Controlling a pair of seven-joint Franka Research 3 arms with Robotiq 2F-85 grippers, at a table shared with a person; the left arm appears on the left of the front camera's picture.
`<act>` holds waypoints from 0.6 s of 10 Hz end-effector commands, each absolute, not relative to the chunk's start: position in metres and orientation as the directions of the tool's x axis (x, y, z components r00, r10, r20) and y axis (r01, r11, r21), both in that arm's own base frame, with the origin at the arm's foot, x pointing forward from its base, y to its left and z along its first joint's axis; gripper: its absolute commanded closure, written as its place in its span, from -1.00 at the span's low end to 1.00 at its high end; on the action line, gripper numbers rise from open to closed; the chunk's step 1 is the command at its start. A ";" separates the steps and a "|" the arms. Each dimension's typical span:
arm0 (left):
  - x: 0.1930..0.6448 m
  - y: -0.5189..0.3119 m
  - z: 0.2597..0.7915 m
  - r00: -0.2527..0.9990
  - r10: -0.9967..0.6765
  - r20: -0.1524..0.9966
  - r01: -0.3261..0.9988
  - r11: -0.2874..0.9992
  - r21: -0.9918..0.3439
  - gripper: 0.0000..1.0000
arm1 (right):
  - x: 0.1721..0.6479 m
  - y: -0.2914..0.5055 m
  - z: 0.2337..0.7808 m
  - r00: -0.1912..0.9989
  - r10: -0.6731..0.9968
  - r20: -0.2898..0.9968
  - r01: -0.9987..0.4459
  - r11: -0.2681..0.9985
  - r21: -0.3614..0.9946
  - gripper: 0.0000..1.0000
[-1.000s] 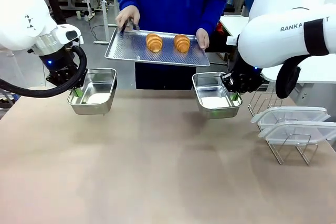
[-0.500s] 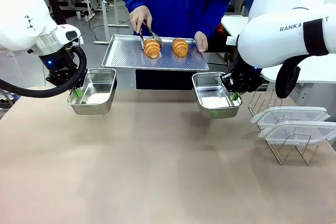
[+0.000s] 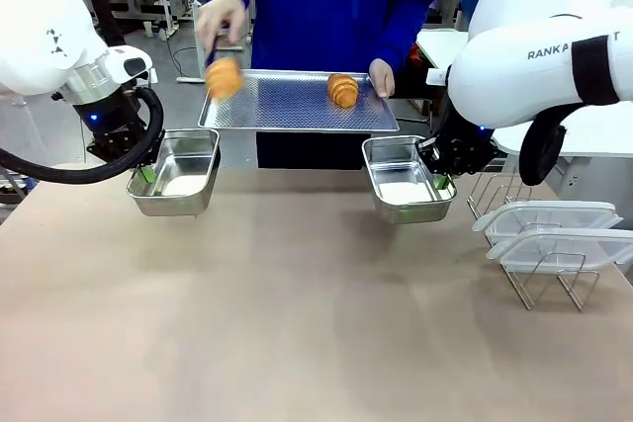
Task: Place the bread in airtight containers.
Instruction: Once an object is inside an Airtight Container , place the container in the center of the table.
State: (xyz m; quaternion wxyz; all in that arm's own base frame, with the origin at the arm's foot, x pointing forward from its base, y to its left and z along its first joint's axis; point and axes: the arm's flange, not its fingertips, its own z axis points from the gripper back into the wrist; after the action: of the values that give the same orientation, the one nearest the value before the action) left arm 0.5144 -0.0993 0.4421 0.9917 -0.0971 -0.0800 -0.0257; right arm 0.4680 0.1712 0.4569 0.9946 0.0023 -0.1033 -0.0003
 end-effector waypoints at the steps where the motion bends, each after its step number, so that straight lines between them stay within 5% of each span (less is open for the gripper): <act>1: 0.515 -0.099 0.446 0.983 -0.039 0.180 0.074 0.979 -0.189 1.00 | 0.468 0.171 0.460 0.977 -0.017 0.212 0.017 1.000 0.002 1.00; 6: 0.515 -0.099 0.446 0.983 -0.039 0.180 0.074 0.979 -0.189 1.00 | 0.468 0.171 0.460 0.977 -0.017 0.212 0.017 1.000 0.002 1.00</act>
State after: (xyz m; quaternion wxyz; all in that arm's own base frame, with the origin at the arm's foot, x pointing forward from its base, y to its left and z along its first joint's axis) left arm 0.5144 -0.0993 0.4421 0.9917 -0.0971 -0.0800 -0.0258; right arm 0.4680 0.1712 0.4569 0.9947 0.0023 -0.1033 -0.0003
